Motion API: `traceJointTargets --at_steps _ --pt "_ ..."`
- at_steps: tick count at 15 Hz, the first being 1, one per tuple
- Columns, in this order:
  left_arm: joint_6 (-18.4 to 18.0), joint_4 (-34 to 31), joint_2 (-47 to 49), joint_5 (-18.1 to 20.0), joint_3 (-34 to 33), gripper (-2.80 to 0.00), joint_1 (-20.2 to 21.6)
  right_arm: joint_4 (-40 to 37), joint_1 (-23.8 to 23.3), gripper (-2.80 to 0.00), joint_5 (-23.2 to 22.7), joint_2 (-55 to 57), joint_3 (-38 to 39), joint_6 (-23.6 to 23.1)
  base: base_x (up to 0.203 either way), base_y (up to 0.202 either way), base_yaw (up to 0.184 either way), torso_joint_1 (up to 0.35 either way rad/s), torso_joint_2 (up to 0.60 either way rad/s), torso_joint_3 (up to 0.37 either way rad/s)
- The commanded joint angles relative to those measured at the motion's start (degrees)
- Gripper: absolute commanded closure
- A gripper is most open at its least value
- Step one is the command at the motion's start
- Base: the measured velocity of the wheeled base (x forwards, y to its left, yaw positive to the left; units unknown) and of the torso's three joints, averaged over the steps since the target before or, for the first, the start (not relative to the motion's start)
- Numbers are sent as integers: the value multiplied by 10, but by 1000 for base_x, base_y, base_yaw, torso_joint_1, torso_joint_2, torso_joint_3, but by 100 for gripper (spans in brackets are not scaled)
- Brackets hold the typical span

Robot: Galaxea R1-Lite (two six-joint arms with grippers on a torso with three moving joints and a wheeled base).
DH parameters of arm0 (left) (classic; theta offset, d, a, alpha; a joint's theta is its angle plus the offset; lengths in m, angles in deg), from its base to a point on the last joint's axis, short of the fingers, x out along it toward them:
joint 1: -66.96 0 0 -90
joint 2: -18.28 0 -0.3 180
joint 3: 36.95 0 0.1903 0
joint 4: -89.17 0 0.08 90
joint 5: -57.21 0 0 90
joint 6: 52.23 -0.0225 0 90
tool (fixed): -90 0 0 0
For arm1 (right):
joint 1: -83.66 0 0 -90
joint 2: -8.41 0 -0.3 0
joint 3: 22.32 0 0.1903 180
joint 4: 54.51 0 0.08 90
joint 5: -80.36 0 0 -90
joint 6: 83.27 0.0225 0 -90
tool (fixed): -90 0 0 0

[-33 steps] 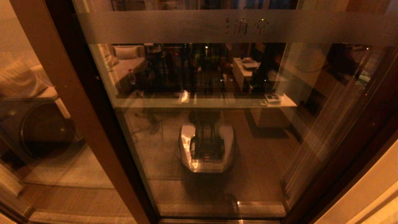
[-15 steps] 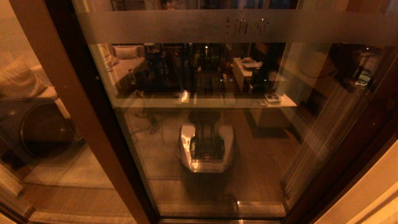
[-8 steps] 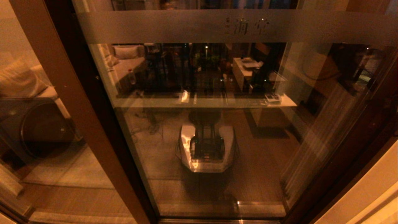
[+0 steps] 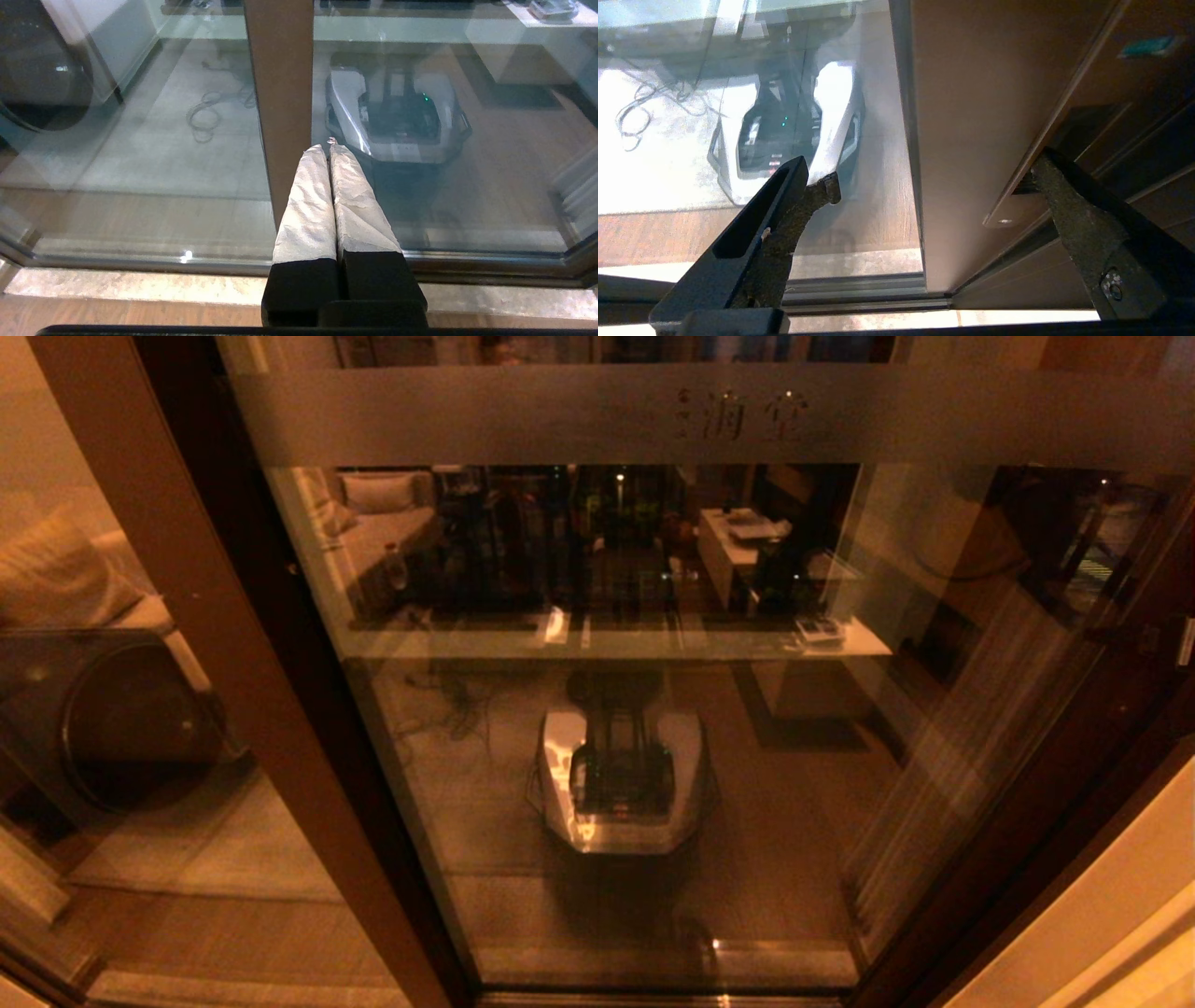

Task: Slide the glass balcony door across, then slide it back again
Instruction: Open the slid door

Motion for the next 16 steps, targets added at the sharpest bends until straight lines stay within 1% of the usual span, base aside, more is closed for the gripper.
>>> traceJointTargets --at_steps 1,6,11,16 --pt "0 0 1 0 0 0 0 0 1 -280 -2 2 -3 -1 0 0 0 0 0 0" --pt "0 0 1 0 0 0 0 1 6 -280 -3 9 -5 -1 0 0 0 0 0 0" --pt "0 0 1 0 0 0 0 0 22 -280 -4 -6 2 1 0 0 0 0 0 0" --pt "0 0 1 0 0 0 0 0 27 -280 -4 -20 9 2 0 0 0 0 0 0"
